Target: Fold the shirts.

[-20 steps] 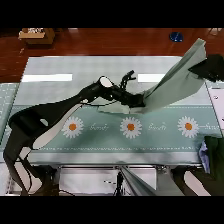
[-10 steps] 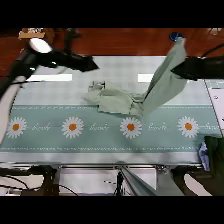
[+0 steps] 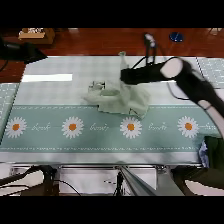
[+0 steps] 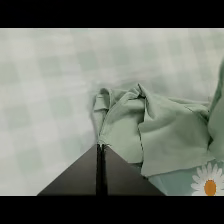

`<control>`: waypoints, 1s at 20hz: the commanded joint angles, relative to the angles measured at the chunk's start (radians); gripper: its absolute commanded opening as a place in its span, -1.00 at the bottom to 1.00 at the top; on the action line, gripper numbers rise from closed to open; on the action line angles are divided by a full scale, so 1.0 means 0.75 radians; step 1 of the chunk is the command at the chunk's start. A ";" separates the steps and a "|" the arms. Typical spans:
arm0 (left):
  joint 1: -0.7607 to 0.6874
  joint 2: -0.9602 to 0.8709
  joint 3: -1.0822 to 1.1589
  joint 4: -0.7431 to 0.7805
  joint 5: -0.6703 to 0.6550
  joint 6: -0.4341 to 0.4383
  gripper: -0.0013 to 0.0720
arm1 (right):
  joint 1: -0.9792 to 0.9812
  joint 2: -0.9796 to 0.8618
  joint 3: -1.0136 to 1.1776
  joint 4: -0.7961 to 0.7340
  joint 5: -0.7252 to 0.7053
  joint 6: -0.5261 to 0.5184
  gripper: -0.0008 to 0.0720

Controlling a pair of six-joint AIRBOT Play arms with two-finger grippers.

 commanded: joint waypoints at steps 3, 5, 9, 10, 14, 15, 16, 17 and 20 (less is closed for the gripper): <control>0.008 0.091 -0.094 0.010 -0.065 0.020 -0.91 | 0.241 -0.262 0.001 0.221 -0.476 0.049 -0.79; -0.004 0.095 -0.145 0.010 -0.064 0.031 -0.91 | 0.281 -0.279 0.001 0.275 -0.543 0.047 0.22; -0.009 0.095 -0.255 0.011 -0.053 0.048 -0.91 | 0.226 -0.182 0.001 0.243 -0.446 -0.027 0.44; -0.009 0.095 -0.270 0.011 -0.053 0.069 -0.91 | 0.182 -0.131 0.001 0.189 -0.384 -0.040 0.44; -0.008 0.095 -0.277 0.011 -0.047 0.075 -0.91 | -0.138 0.136 0.001 -0.304 0.165 0.017 0.43; -0.008 0.095 -0.277 0.011 -0.047 0.075 -0.91 | -0.241 0.197 0.001 -0.485 0.375 0.055 0.41; -0.008 0.095 -0.277 0.011 -0.047 0.075 -0.91 | -0.337 0.237 -0.001 -0.651 0.576 0.072 0.42; -0.008 0.095 -0.277 0.011 -0.047 0.075 -0.91 | -0.439 0.261 -0.022 -0.763 0.754 0.072 0.42; -0.008 0.095 -0.277 0.011 -0.045 0.075 -0.78 | -0.707 0.289 -0.220 -0.419 0.779 0.019 0.64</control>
